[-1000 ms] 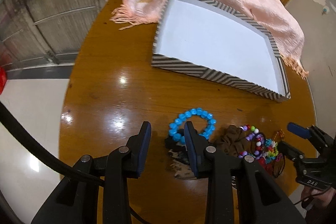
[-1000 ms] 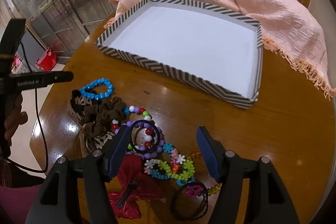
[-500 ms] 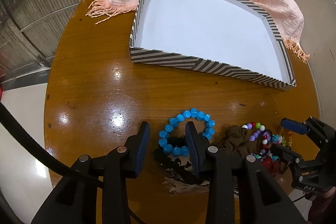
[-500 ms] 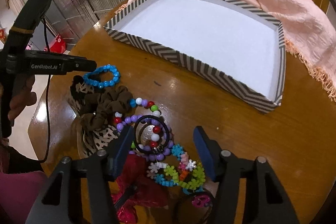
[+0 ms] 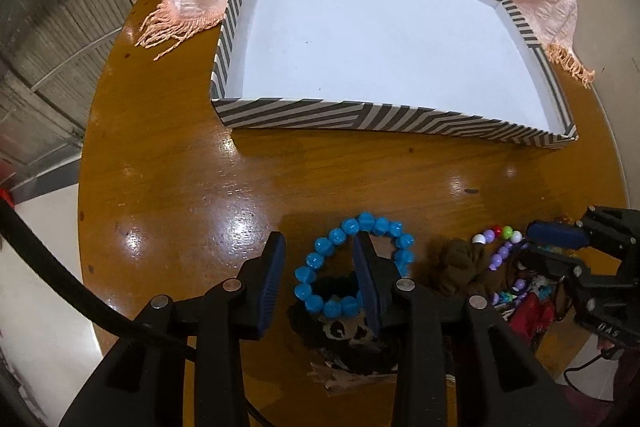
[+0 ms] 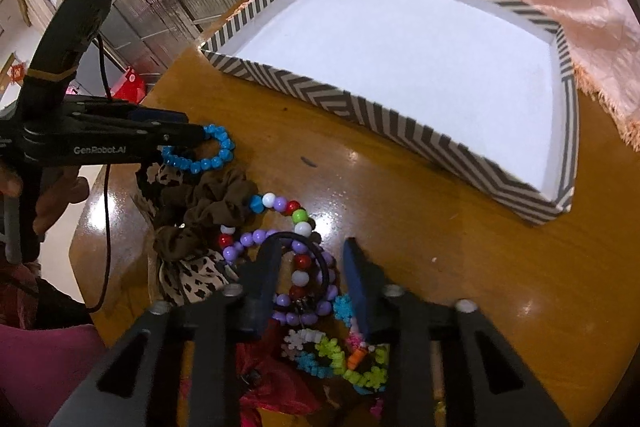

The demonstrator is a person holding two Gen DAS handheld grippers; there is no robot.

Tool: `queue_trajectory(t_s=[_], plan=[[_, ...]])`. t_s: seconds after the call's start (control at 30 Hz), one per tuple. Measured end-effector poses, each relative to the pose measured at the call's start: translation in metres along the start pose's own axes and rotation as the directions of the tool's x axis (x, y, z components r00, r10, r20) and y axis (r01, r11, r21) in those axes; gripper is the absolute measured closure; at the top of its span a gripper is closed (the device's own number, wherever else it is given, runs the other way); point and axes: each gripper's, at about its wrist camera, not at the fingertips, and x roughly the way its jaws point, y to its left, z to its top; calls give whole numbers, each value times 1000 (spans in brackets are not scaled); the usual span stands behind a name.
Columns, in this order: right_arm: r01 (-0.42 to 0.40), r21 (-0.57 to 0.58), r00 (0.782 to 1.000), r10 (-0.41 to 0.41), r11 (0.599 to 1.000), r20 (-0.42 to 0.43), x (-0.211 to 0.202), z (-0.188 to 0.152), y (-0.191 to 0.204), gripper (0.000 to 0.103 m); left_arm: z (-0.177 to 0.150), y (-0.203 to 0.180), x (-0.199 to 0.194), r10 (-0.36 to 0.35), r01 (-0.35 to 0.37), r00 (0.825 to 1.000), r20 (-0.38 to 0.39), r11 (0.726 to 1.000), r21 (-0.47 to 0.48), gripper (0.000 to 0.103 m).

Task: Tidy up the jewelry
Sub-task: 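Close left tool on blue bracelet while right tool closes on black hair tie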

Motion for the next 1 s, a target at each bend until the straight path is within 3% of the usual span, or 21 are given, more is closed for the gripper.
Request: queue_trajectory(t_s=[0.1, 0.17, 0.2, 0.23, 0.27, 0.43, 0.7, 1.0], plan=[[-29, 31, 1000, 29, 999, 1, 2, 0, -3, 86, 1, -1, 5, -10, 10, 1000, -11, 1000, 15, 77], [-29, 34, 1000, 29, 999, 11, 1, -1, -3, 93, 2, -5, 6, 3, -3, 1000, 4, 999, 35, 80], [-27, 37, 999, 27, 999, 18, -1, -1, -2, 97, 2, -7, 6, 7, -8, 1000, 7, 999, 45, 86], [-24, 40, 999, 23, 999, 27, -3, -1, -2, 98, 3, -8, 6, 6, -6, 1000, 7, 999, 50, 99], [-23, 44, 999, 21, 999, 41, -7, -1, -2, 99, 2, -6, 5, -5, 5, 1000, 4, 999, 42, 102], [-25, 51, 997, 21, 998, 79, -22, -3, 1, 99, 6, 5, -4, -69, 69, 997, 17, 997, -22, 103], [-67, 82, 990, 56, 994, 129, -45, 0, 1, 99, 13, 17, -55, -129, 132, 986, 109, 991, -28, 103], [-46, 82, 977, 28, 996, 213, -68, 26, -4, 99, 44, 12, -91, -130, 133, 973, 192, 991, -1, 103]])
